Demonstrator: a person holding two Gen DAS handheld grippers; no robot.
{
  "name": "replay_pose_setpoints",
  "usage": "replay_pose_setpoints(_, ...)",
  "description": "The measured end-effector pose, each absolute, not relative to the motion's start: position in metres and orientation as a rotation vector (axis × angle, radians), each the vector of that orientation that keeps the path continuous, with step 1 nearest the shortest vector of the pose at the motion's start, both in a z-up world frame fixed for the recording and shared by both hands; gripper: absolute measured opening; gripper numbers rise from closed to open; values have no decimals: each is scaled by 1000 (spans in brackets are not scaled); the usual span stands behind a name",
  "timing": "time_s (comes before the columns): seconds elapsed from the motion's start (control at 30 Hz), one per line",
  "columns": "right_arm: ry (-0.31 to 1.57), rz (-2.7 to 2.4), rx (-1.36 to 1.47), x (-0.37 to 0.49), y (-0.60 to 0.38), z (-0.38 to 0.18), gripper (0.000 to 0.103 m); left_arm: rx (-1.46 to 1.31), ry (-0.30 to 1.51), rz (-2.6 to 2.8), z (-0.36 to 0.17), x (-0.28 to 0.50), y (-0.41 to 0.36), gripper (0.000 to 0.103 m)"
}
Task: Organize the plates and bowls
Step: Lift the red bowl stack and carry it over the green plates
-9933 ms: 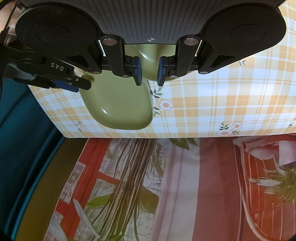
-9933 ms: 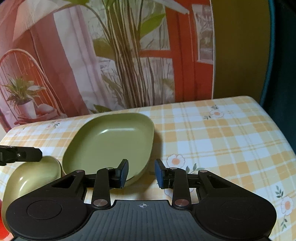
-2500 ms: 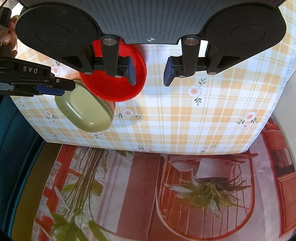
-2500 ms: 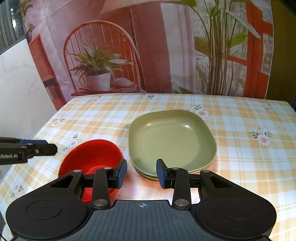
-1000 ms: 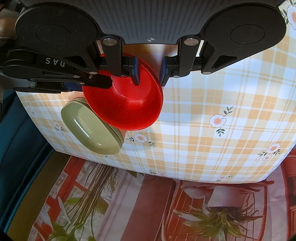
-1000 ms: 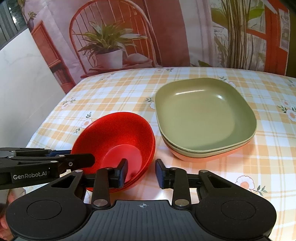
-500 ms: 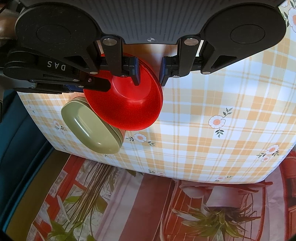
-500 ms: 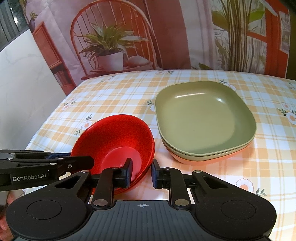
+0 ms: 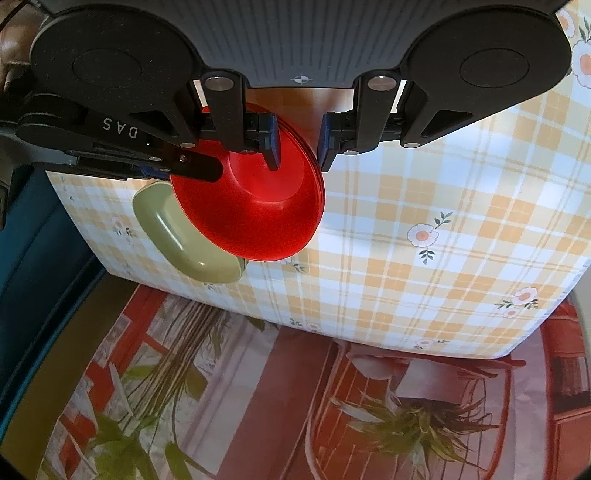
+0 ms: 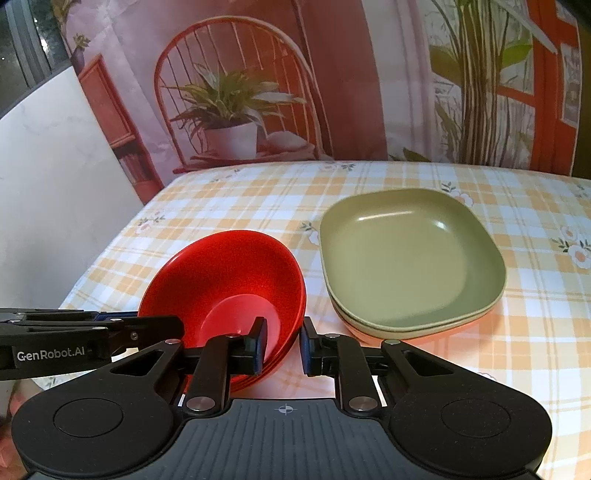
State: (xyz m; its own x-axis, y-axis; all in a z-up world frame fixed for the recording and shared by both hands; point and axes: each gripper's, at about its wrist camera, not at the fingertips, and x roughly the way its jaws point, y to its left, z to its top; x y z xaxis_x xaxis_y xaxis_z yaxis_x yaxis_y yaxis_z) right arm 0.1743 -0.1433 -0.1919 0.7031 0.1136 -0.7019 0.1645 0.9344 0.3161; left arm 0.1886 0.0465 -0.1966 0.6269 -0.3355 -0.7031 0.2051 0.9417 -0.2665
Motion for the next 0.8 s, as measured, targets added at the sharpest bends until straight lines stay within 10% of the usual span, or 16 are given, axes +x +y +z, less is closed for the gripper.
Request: replay_pose_setpoints(0.8,680,-59,407,155,-176,-164,17,-136,772,-322,-165,184,17,23)
